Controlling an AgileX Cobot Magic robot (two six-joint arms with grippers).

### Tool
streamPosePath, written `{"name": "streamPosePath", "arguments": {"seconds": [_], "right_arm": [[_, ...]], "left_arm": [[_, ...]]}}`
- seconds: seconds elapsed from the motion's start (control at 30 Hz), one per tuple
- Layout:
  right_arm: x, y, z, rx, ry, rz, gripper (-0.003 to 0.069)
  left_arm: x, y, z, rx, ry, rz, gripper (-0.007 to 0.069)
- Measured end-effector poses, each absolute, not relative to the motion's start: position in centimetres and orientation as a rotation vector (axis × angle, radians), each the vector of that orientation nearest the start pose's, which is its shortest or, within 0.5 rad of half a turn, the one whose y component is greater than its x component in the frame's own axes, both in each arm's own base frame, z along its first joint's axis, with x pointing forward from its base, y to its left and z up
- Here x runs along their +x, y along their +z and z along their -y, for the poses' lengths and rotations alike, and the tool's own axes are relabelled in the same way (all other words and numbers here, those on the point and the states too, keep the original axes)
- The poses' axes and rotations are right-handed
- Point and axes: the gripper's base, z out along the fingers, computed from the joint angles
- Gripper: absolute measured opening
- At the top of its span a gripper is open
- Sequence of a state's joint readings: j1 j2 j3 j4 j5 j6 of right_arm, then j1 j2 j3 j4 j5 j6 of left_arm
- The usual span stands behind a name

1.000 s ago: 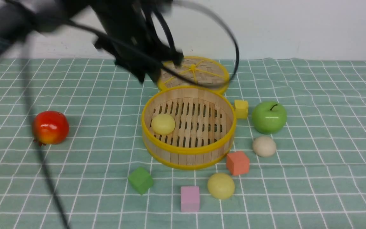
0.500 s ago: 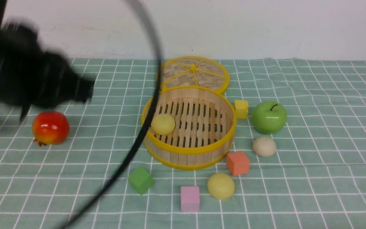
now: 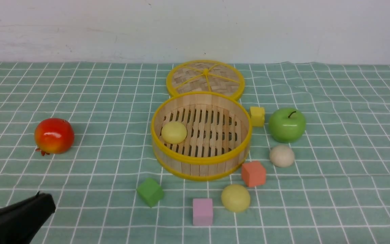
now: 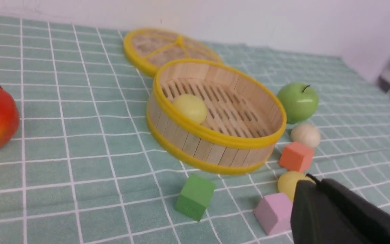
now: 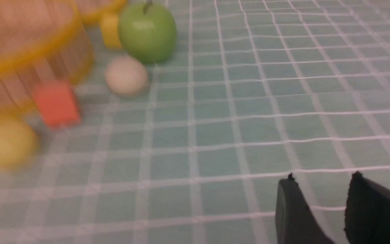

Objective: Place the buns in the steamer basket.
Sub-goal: Use the right arm to grab a steamed stuffed bun

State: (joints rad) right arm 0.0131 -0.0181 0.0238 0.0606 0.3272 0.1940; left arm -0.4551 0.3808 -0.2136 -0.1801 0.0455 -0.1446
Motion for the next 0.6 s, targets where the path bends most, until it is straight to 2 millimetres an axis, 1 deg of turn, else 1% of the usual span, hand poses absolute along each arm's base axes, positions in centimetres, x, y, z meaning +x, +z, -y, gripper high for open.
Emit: {"name": "streamPosePath", "arguments": {"seconds": [0.1, 0.2, 0.27, 0.33, 0.43, 0.5, 0.57, 0.6], "right_arm": [[5.4, 18.2, -0.6, 0.433, 0.465, -1.718, 0.0239], [5.5, 19.0, -0.6, 0.553, 0.606, -1.607, 0.0239], [5.6, 19.4, -0.5, 0.574, 0.632, -1.56, 0.0239], [5.6, 20.3, -0.2, 0.608, 0.677, -1.434, 0.0239], [5.5, 21.0, 0.1, 0.641, 0.719, -1.345, 0.0239], [5.5, 21.3, -0.1, 0.635, 0.733, -1.361, 0.0238], [5.4, 22.2, -0.3, 0.597, 0.731, -1.403, 0.023], [5.6, 23.6, -0.7, 0.543, 0.712, -1.493, 0.0218]], "left_arm": [[8.1, 24.7, 4.1, 0.117, -0.588, -1.732, -0.0014], [8.1, 24.0, 4.0, 0.12, -0.583, -1.756, -0.0014], [8.0, 23.9, 4.0, 0.122, -0.583, -1.768, -0.0014], [7.9, 23.6, 4.1, 0.127, -0.58, -1.793, -0.0014], [7.9, 23.4, 4.1, 0.13, -0.578, -1.808, -0.0014], [7.9, 23.4, 4.1, 0.13, -0.579, -1.812, -0.0014], [7.9, 23.4, 4.1, 0.13, -0.578, -1.813, -0.0014], [7.9, 23.4, 4.1, 0.13, -0.579, -1.813, -0.0014]]}}
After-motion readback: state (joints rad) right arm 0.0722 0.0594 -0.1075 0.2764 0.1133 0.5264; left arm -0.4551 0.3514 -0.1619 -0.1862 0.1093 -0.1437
